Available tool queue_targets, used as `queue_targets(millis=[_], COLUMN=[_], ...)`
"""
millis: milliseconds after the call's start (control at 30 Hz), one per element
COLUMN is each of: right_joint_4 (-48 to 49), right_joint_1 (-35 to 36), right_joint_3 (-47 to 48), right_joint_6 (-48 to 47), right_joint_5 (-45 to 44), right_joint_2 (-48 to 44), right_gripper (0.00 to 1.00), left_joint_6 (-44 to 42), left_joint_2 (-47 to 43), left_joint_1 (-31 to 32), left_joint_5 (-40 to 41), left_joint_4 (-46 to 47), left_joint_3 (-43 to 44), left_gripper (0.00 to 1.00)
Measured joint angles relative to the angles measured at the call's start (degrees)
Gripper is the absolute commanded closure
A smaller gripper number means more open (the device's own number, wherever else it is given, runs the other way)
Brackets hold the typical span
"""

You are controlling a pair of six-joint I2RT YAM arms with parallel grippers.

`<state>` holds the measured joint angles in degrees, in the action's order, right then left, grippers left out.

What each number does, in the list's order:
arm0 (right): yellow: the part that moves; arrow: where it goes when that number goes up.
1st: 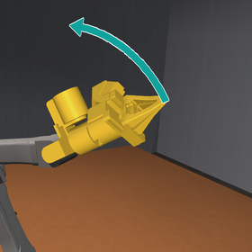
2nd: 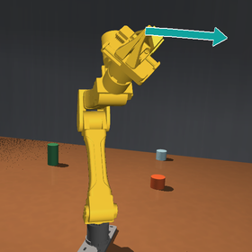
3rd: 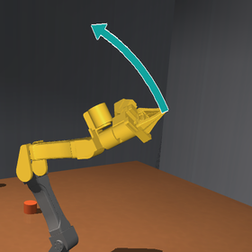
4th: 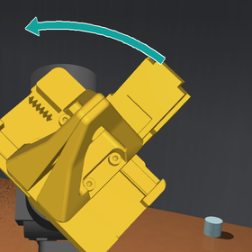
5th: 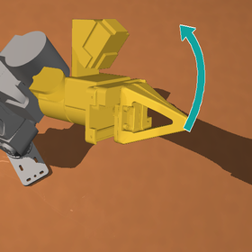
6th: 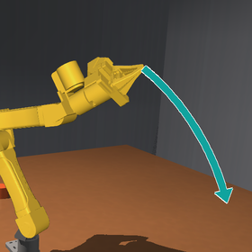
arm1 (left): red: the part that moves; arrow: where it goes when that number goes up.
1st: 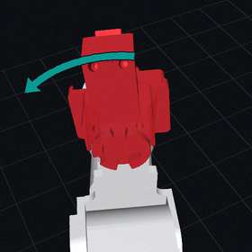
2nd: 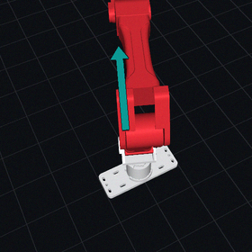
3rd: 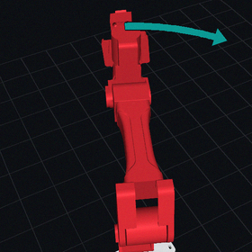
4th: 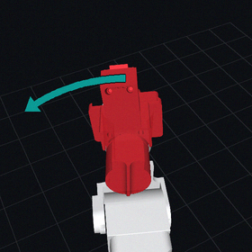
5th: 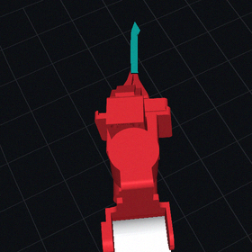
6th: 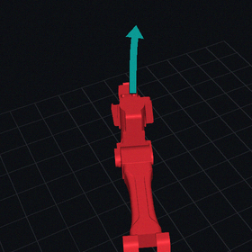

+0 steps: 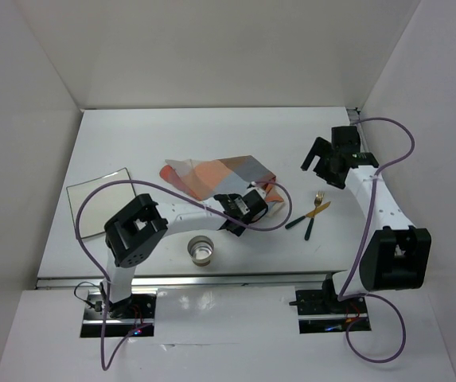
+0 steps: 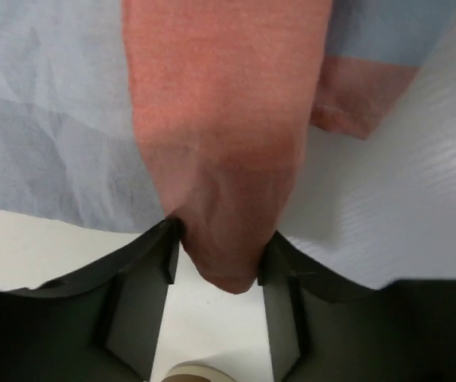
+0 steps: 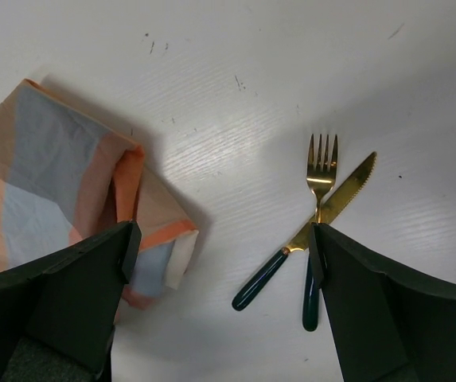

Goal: Set the dinner table for one person

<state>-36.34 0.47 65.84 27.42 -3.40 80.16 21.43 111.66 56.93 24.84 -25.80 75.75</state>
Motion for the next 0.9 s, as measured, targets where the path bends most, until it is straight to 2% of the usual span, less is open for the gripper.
queue_targets(millis=[33,133,233,300,333,533,700,733,900], right_joint_4=[0.11,0.31,1.03,2.14,2.73,6.8,8.74,9.22,13.55], right_joint_1=[0.0,-0.02,-0.02,-0.04,-0.07,0.24,2.56,3.78,15.58], right_joint_3=[-0.13,-0.46,-1.44,-2.99,-3.96,-9.97,-11.85,-11.93,-13.22], right_joint_6=[0.0,0.0,0.0,-0.04,-0.07,-1.77,-2.91,-2.93,-0.26], right_joint_5=[0.24,0.79,2.05,4.0,5.05,14.29,18.01,18.56,18.4], right_joint_2=[0.0,0.0,-0.04,-0.09,-0.11,-0.59,-1.64,-1.73,-1.81], right_gripper=[0.0,0.0,0.0,0.02,0.04,0.1,0.17,0.2,0.24], left_joint_6=[0.15,-0.13,-0.13,-0.48,-0.59,-1.88,-1.97,-2.01,-2.05], left_joint_2=[0.0,0.0,-0.52,-2.56,-4.09,-12.83,-15.82,-15.98,-15.98], left_joint_1=[0.0,0.02,-0.04,-0.52,-0.83,-6.73,-12.96,-14.03,-18.32], left_joint_5=[0.5,2.56,4.11,4.44,4.35,2.34,-1.09,-1.9,-5.81], left_joint_4=[0.0,-1.73,-4.17,-5.49,-6.23,-9.18,-10.19,-10.54,-11.69], left_joint_3=[0.02,0.9,2.93,3.45,3.74,11.04,16.48,17.29,19.54], left_gripper=[0.59,0.74,0.78,0.96,1.0,1.0,1.0,1.0,1.0])
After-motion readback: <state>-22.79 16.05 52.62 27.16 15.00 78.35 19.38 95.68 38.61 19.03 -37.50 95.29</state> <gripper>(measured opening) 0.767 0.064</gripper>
